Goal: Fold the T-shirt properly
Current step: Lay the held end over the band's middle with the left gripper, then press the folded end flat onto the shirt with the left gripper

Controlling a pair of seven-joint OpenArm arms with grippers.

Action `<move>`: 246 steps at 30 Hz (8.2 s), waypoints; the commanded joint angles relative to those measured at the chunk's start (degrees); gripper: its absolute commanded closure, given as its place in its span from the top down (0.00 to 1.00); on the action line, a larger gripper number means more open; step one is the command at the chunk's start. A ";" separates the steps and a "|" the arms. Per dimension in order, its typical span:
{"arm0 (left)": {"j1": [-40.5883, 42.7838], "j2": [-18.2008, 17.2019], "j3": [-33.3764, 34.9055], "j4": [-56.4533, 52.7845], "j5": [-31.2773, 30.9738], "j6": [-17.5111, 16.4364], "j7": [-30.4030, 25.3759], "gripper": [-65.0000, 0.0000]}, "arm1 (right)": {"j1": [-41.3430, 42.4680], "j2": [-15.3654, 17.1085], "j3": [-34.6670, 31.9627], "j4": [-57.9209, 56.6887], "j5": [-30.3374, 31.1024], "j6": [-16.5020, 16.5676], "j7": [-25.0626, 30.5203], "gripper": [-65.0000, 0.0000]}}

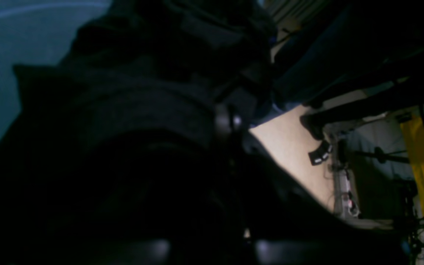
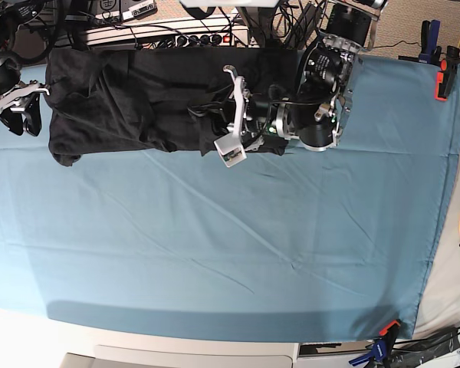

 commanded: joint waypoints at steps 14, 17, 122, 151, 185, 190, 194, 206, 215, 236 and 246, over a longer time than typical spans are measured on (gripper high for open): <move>-0.72 3.21 -0.04 0.72 -2.27 -0.24 -1.49 0.00 | 0.00 1.11 0.33 0.85 0.96 0.06 1.51 0.38; -0.72 3.45 1.36 0.72 -0.13 -0.22 -2.75 0.00 | 0.00 1.11 0.33 0.85 0.98 0.06 1.53 0.38; -1.07 8.24 8.94 -0.17 27.26 10.62 -12.55 0.00 | 0.00 1.11 0.33 0.85 2.29 0.06 1.97 0.38; -13.25 13.10 7.21 -10.03 21.57 12.28 -11.76 0.00 | 0.00 1.11 0.33 0.83 2.27 0.06 2.82 0.38; -4.22 8.87 9.01 -6.10 31.08 17.40 -14.71 0.00 | 0.02 1.11 0.33 0.83 2.27 0.06 3.30 0.38; -4.26 9.53 13.64 -6.10 34.99 19.63 -16.50 0.00 | 0.02 1.11 0.33 0.83 2.27 0.06 3.28 0.38; -4.31 11.34 13.81 -6.10 35.32 19.61 -17.62 0.00 | 0.02 1.11 0.33 0.83 2.29 0.06 3.28 0.38; -7.50 13.10 13.81 -6.12 38.82 19.61 -20.96 0.00 | 0.02 1.11 0.33 0.83 2.29 0.06 3.67 0.38; -11.67 13.10 13.70 -6.12 38.91 19.78 -13.42 0.00 | 0.00 1.11 0.33 0.83 2.27 0.06 3.65 0.38; -7.52 9.18 13.66 -5.95 31.58 19.56 -4.87 0.00 | 0.02 1.11 0.33 0.83 2.29 0.06 3.89 0.38; -5.16 9.70 13.81 -6.08 28.89 19.12 -11.93 0.00 | 0.02 1.11 0.33 0.83 2.29 0.06 4.20 0.38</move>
